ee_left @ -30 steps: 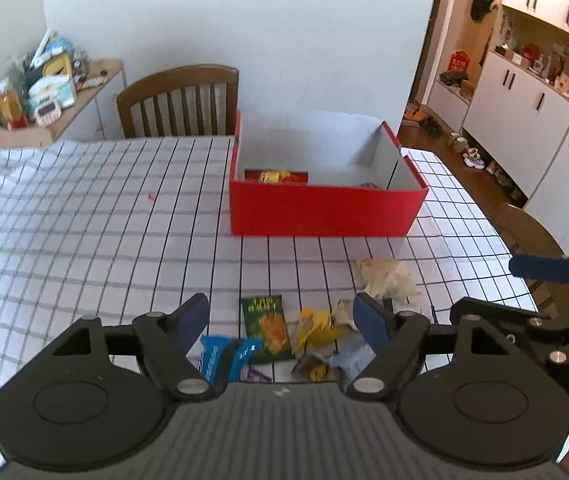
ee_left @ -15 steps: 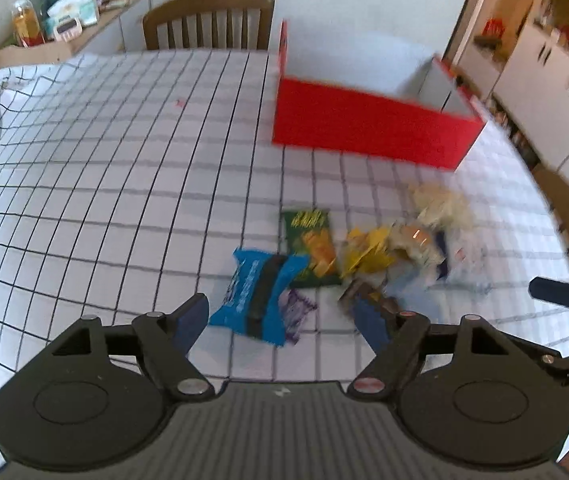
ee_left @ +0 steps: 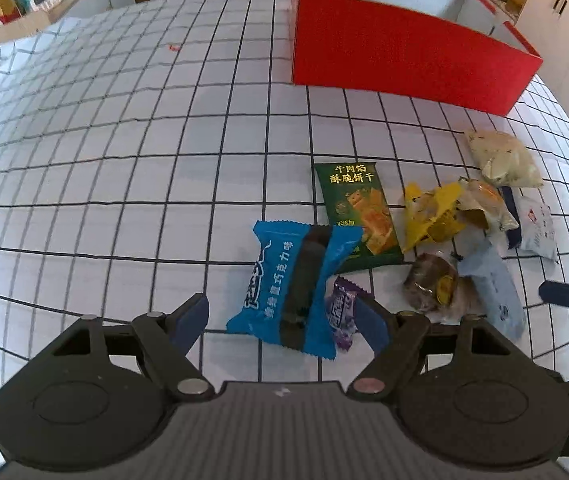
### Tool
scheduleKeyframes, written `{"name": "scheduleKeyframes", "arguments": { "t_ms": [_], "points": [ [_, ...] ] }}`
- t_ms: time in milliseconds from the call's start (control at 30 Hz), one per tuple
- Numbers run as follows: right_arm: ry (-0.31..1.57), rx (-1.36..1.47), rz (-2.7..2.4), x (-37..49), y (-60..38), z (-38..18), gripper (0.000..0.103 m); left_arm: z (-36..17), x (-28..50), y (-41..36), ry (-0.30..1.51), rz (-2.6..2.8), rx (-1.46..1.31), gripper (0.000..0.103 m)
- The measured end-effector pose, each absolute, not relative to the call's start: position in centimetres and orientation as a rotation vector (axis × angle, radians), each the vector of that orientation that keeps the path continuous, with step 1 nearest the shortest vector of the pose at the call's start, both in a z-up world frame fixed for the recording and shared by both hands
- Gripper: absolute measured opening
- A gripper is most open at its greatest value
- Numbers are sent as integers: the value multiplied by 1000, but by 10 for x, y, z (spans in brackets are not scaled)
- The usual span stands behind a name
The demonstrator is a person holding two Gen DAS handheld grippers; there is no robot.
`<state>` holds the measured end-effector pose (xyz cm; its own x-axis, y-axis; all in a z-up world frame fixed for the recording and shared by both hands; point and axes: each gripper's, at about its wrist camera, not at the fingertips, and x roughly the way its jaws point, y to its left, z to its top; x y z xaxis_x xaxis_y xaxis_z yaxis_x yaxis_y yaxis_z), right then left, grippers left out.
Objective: Organize snacks
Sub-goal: 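Grasp the blue wafer packet with the left tool while the right tool grasps the pale blue packet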
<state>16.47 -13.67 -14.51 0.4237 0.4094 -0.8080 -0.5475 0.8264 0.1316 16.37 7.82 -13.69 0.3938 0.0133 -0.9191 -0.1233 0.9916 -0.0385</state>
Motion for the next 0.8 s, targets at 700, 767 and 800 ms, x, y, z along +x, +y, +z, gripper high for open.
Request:
{"name": "scheduleKeyframes", "arguments": {
  "t_ms": [700, 767, 800],
  "points": [
    [1015, -191, 588, 191, -133, -161, 55, -156, 188, 84, 1203, 43, -169, 45],
    [1013, -188, 587, 190, -132, -160, 52, -155, 187, 84, 1200, 48, -172, 41],
    [1012, -186, 589, 190, -132, -160, 51, -154, 185, 85, 1198, 52, -169, 41]
  ]
}}
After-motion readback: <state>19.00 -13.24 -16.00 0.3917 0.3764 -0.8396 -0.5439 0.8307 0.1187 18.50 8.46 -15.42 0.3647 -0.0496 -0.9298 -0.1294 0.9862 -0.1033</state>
